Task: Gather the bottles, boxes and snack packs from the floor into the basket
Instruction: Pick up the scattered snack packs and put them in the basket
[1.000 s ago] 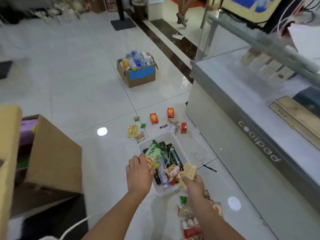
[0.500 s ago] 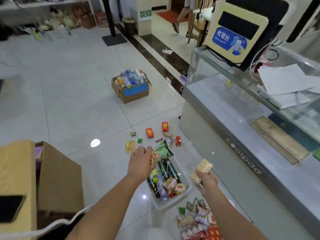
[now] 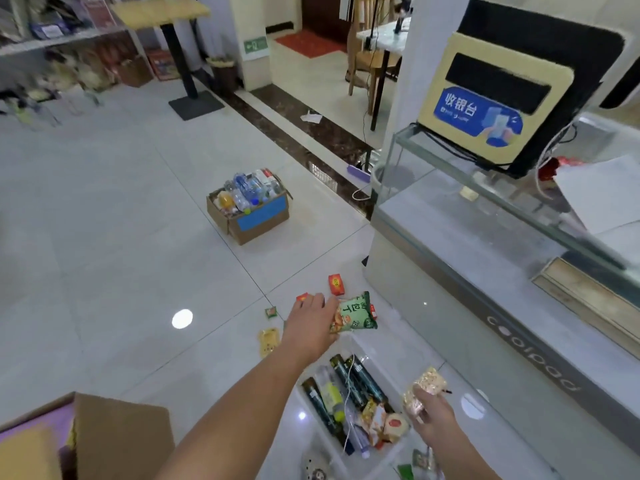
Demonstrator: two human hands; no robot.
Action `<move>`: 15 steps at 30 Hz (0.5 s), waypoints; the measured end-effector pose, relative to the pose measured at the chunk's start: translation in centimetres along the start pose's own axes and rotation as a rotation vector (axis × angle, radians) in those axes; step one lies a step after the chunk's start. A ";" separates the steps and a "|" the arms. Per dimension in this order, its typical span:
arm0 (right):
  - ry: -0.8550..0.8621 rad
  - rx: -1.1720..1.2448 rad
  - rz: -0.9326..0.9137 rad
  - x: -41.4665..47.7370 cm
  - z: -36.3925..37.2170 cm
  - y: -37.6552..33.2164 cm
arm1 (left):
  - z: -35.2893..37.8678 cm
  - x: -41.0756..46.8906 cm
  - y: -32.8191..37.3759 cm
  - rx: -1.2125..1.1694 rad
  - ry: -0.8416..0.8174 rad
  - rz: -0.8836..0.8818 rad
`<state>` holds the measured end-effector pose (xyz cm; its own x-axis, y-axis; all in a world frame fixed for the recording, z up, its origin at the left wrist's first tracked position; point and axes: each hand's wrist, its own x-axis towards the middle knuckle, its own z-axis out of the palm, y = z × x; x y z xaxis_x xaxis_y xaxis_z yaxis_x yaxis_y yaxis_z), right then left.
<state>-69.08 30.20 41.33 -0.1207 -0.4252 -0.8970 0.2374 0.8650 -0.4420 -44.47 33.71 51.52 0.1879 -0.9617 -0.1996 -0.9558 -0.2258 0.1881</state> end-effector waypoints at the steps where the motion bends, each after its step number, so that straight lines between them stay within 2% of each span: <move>1: 0.011 0.018 0.002 0.1 0.6 -0.2 | -0.6 0.9 -0.8 0.013 -0.011 0.028; 7: 0.090 0.228 -0.015 -0.7 4.8 -1.4 | -3.1 8.0 -5.7 0.127 -0.062 0.245; 15: 0.314 0.611 -0.167 -1.7 9.9 2.7 | -5.6 18.7 -7.5 0.196 -0.136 0.711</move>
<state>-58.66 30.65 41.60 -0.4535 -0.3628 -0.8141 0.6786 0.4516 -0.5793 -32.56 16.53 51.81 -0.5075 -0.8349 -0.2131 -0.8615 0.4870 0.1438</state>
